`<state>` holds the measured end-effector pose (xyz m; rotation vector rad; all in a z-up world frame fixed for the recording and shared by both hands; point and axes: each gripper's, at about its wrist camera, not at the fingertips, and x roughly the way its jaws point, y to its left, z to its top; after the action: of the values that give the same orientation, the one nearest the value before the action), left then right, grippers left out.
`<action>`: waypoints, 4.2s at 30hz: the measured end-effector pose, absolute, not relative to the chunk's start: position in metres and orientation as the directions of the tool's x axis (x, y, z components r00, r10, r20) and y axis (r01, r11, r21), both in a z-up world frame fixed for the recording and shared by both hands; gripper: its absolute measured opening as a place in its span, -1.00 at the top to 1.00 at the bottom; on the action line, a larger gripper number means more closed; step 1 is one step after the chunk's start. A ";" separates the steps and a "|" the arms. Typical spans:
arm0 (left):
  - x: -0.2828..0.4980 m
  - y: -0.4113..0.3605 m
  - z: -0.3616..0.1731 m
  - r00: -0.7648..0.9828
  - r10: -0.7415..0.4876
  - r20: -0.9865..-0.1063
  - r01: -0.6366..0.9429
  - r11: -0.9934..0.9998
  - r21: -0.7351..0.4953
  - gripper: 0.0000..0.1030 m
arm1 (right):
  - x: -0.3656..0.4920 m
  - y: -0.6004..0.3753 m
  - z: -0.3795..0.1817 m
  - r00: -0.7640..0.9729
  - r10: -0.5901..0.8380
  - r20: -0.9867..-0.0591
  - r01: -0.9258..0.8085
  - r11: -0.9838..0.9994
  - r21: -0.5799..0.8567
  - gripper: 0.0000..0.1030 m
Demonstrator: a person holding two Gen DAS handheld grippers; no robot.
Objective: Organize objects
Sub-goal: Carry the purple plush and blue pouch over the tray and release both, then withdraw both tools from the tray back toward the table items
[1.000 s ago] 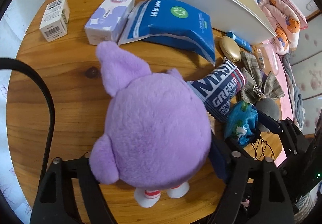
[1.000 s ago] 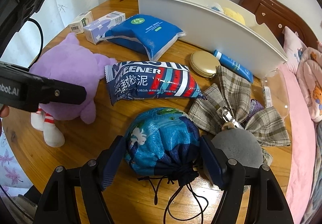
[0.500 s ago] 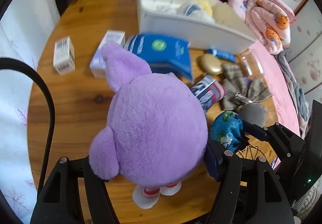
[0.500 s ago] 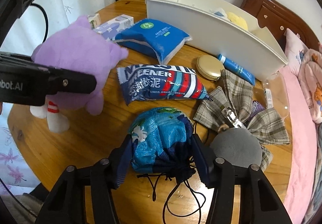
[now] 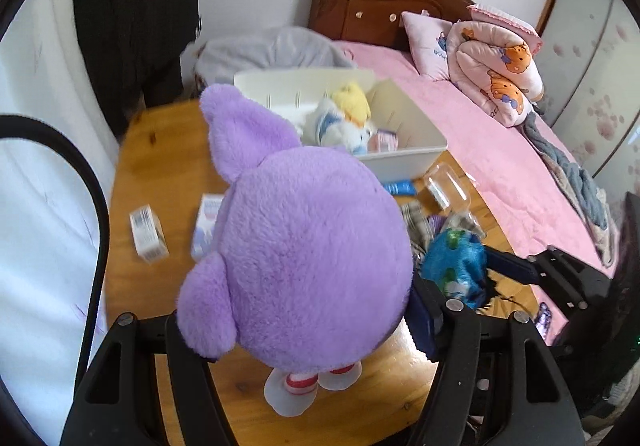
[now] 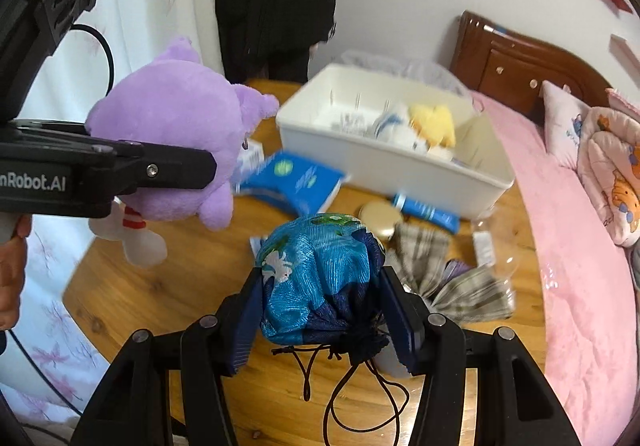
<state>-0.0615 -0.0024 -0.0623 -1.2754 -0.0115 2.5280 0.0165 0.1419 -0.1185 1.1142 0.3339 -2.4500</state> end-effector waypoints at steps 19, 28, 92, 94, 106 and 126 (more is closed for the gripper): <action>-0.123 0.025 0.016 -0.675 0.204 -0.709 -0.330 -0.943 0.043 -0.40 | -0.034 0.181 -0.030 -0.749 -0.245 -0.616 0.390 -0.914 -0.110 -0.10; -0.157 0.040 0.030 -0.703 0.174 -0.689 -0.342 -0.933 0.113 -0.40 | -0.094 0.206 0.025 -0.783 -0.244 -0.573 0.350 -0.933 -0.081 -0.11; -0.265 0.073 -0.081 -0.471 0.072 -0.879 -0.284 -0.956 0.074 -0.64 | -0.258 0.222 -0.068 -0.553 -0.209 -0.807 0.124 -0.978 0.168 -0.39; -0.263 0.073 -0.077 -0.482 0.075 -0.873 -0.285 -0.955 0.075 -0.65 | -0.256 0.222 -0.068 -0.552 -0.206 -0.808 0.125 -0.978 0.165 -0.39; -0.252 0.076 -0.063 -0.507 0.069 -0.859 -0.284 -0.954 0.090 -0.66 | -0.238 0.223 -0.058 -0.558 -0.204 -0.804 0.138 -0.979 0.153 -0.39; -0.219 0.078 -0.035 -0.531 0.082 -0.844 -0.283 -0.955 0.085 -0.67 | -0.203 0.229 -0.031 -0.585 -0.202 -0.785 0.154 -0.978 0.137 -0.39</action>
<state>-0.2192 0.0782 -0.0350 -1.3940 0.3130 2.5593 -0.2029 0.2290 -0.0310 1.3129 -0.0798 -2.6304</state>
